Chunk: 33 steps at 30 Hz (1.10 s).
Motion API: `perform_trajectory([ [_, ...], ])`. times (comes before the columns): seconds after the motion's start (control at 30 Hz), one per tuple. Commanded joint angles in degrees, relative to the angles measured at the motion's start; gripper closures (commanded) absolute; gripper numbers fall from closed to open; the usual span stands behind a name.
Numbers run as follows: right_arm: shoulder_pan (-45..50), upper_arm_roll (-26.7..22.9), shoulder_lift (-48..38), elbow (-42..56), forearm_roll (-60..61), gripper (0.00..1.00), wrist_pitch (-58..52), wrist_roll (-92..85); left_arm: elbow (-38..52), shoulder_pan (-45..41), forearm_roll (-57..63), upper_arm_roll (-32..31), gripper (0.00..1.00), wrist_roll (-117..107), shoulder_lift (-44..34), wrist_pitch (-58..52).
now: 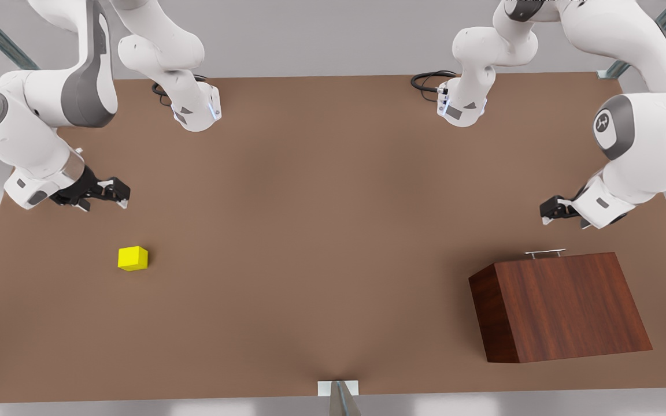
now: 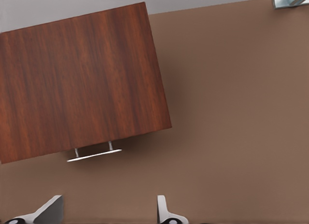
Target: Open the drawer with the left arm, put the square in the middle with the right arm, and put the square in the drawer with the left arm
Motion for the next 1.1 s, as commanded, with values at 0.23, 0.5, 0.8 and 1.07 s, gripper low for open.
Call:
perform_trajectory([
  [0.23, -0.46, -1.91, 9.24, -2.38, -0.11, 0.00, 5.54, -2.98, -25.21, -0.12, 0.51, 0.09, 0.00, -54.59, -10.59, 26.10],
  [0.5, -1.69, -3.40, 10.64, -26.74, 0.16, 0.00, 40.35, -4.22, -47.81, -0.20, -12.94, 2.90, 0.00, -68.92, -14.56, 54.69],
  [0.8, -2.92, -9.38, 19.52, -27.71, 11.06, 0.00, 46.86, -27.51, -50.45, -0.20, -21.12, 5.01, 0.00, -71.03, -9.28, 60.92],
  [1.07, -4.59, -9.38, 22.69, -26.30, 12.11, 0.00, 49.06, -31.55, -50.36, -0.03, -23.40, 6.95, 0.00, -71.03, -6.65, 63.21],
])
